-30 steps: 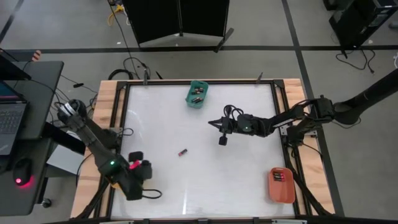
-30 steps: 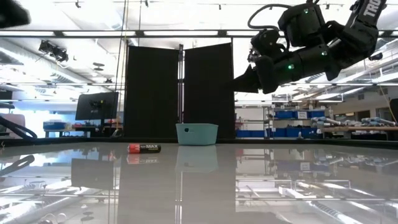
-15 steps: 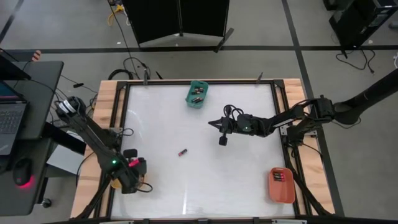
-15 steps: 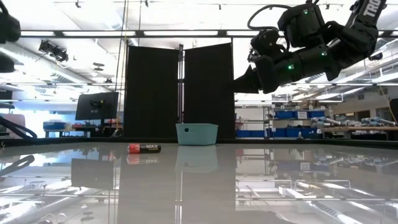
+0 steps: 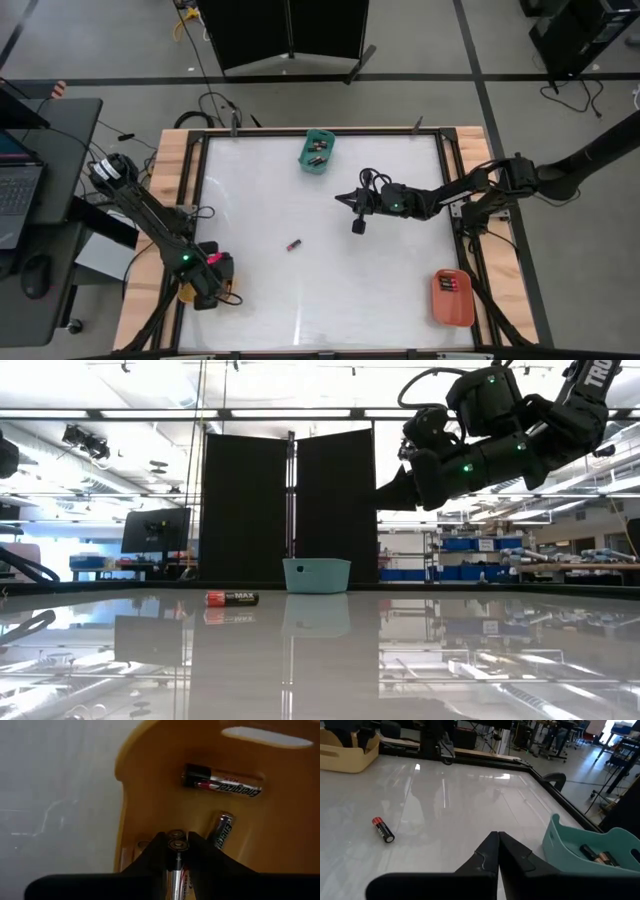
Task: Sort batteries
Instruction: Put the silver battery into the yellow bin, then put the red battery into the orange bin
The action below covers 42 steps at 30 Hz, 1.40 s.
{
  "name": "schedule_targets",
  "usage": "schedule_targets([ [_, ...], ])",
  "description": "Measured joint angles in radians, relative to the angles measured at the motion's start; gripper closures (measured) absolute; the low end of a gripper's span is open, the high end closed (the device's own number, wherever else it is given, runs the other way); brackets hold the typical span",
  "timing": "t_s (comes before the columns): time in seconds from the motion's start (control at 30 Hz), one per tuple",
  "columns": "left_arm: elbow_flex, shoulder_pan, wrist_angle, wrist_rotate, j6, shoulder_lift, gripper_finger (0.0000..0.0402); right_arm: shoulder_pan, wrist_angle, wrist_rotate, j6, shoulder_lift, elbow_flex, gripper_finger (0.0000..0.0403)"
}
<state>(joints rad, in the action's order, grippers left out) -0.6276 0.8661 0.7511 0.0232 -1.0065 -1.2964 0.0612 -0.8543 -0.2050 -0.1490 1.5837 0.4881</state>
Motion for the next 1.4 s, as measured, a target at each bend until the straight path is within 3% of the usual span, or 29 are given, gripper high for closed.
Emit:
schedule_targets([
  [0.1, -0.014, 0.000, 0.002, 0.000, 0.000, 0.000, 0.0338, 0.000, 0.001, 0.000, 0.000, 0.000, 0.000, 0.0391],
  [0.33, -0.067, 0.000, 0.045, 0.000, -0.026, 0.000, 0.0277, 0.000, 0.001, 0.000, 0.003, 0.000, 0.000, 0.0381],
  [0.63, -0.249, -0.005, 0.290, -0.003, -0.079, -0.001, 0.0271, 0.015, -0.003, 0.000, 0.000, 0.000, 0.000, 0.0388],
  [0.83, -0.373, -0.058, 0.426, -0.146, -0.073, -0.001, 0.0276, 0.016, -0.003, -0.001, 0.000, 0.000, 0.000, 0.0388],
  [1.07, -0.374, -0.203, 0.324, -0.322, 0.061, -0.001, 0.0328, 0.016, -0.003, -0.001, 0.015, 0.000, 0.000, 0.0382],
  [1.23, -0.306, -0.295, 0.092, -0.366, 0.193, -0.001, 0.0364, 0.016, -0.002, -0.001, 0.016, 0.000, 0.000, 0.0390],
  [1.4, -0.209, -0.379, -0.178, -0.371, 0.293, -0.002, 0.0365, 0.016, 0.004, -0.001, 0.024, 0.000, 0.000, 0.0384],
])
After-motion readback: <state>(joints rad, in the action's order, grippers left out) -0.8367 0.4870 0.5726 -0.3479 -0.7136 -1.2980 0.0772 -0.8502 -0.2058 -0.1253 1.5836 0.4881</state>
